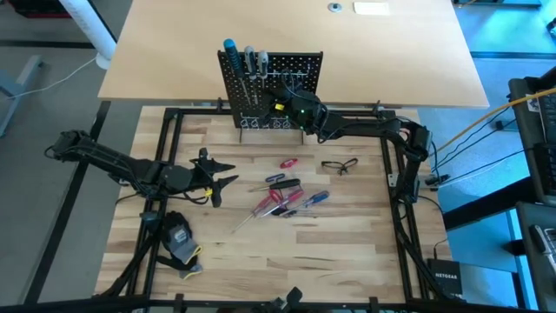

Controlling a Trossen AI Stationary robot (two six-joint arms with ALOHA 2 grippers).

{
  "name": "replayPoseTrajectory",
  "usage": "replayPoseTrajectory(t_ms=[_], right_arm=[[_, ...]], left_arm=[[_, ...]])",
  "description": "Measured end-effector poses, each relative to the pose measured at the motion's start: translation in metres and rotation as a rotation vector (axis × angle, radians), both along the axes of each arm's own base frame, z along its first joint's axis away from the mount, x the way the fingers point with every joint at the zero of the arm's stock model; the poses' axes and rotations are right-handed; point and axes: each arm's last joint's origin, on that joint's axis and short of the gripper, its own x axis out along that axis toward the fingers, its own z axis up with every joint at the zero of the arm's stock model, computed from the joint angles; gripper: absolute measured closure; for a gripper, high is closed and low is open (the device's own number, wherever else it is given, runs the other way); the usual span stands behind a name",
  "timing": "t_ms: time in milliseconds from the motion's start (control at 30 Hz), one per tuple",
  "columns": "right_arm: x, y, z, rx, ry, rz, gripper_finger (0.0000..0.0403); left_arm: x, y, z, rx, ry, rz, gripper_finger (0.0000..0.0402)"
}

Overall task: Hang tools onto peg board
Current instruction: Hang the gray screwdriver on the peg board, then hang the blue screwdriver on the peg board

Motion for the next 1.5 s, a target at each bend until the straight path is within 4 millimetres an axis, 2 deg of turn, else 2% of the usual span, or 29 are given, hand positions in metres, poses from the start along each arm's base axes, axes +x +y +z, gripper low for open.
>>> replayPoseTrajectory(t_ms=[467,567,700,967,1233,1500], right_arm=[[0.0,0.0,-0.001,0.007,0.008,0.001,0.0382],[0.0,0.001,-0.001,0.009,0.019,0.002,0.0365],[0.0,0.001,-0.005,0.019,0.05,0.002,0.0322],[-0.003,0.005,0.001,0.022,0.061,0.003,0.0256],[-0.011,0.019,0.012,0.018,0.128,-0.019,0.0247],[-0.014,0.03,0.015,0.029,0.183,0.001,0.0246]], left_arm=[[0.0,0.0,0.0,-0.003,-0.001,0.001,0.0259],[0.0,0.0,0.0,-0.003,-0.001,0.001,0.0259],[0.0,0.0,0.0,-0.003,-0.001,0.001,0.0259],[0.0,-0.001,0.0,-0.003,0.002,-0.006,0.0259],[-0.001,-0.002,0.0,-0.003,0.001,-0.012,0.0259],[0.0,-0.002,0.0,-0.005,-0.001,-0.012,0.0259]])
